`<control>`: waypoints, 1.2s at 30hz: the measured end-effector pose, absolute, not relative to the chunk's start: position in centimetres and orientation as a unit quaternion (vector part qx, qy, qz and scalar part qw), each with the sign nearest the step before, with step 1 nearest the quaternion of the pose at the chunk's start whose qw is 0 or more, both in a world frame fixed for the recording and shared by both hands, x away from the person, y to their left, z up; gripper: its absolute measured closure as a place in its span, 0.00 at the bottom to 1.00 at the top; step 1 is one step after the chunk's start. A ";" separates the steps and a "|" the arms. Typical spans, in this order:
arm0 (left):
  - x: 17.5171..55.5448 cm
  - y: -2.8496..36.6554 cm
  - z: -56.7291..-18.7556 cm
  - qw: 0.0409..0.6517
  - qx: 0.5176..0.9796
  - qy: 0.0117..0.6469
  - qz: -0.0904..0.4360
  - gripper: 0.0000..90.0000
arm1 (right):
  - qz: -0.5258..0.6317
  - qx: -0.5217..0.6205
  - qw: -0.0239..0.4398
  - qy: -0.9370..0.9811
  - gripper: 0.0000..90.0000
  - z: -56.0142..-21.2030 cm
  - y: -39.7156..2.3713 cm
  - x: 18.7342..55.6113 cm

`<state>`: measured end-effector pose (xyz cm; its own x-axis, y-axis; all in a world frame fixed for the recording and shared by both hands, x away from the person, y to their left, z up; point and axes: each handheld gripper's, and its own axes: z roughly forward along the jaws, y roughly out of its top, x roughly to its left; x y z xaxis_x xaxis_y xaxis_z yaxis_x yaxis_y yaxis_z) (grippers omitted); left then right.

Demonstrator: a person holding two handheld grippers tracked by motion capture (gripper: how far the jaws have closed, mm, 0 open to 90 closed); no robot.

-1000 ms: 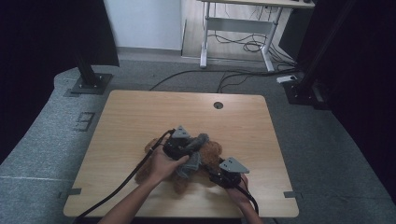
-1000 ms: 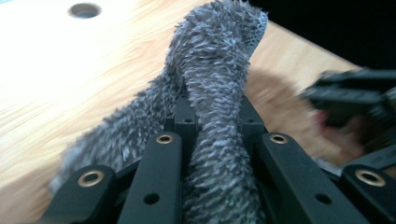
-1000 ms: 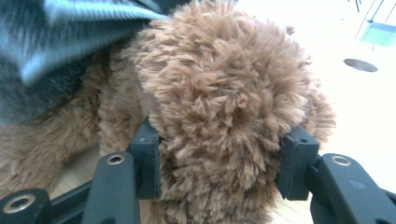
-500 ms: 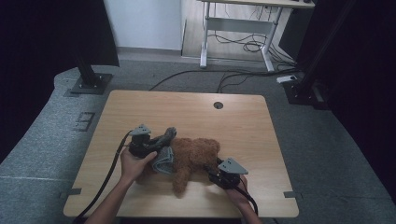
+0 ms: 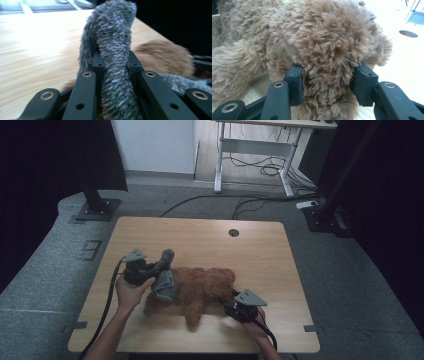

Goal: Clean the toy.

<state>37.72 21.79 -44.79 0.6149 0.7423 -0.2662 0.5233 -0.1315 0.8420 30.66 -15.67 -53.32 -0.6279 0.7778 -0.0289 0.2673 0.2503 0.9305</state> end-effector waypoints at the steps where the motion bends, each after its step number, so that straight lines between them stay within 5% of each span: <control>1: 37.9 22.2 -45.1 0.499 0.744 0.431 0.105 0.83 | 0.503 0.349 0.253 0.749 0.55 -53.3 -15.7 30.7; 8: 38.0 21.9 -44.5 0.529 0.736 0.416 0.072 0.83 | 0.502 0.348 0.254 0.750 0.55 -53.3 -15.7 30.7; 15: 39.3 15.2 -41.5 0.513 0.776 0.363 0.055 0.83 | 0.506 0.339 0.262 0.748 0.55 -53.2 -15.8 30.6; 24: 40.3 7.1 -44.5 0.432 0.838 0.332 0.029 0.83 | 0.504 0.337 0.261 0.751 0.55 -53.3 -15.8 30.6; 30: 40.5 8.7 -44.0 0.407 0.845 0.343 0.050 0.82 | 0.500 0.333 0.271 0.752 0.56 -53.5 -15.6 30.4; 36: 41.1 14.4 -42.9 0.432 0.809 0.392 0.070 0.83 | 0.499 0.336 0.264 0.754 0.56 -53.5 -15.9 30.4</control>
<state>41.14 14.36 -42.89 0.6833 0.6945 -0.2253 0.5732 -0.3192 0.7547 30.41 -15.87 -53.54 -0.6345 0.7703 -0.0637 0.2430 0.2770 0.9296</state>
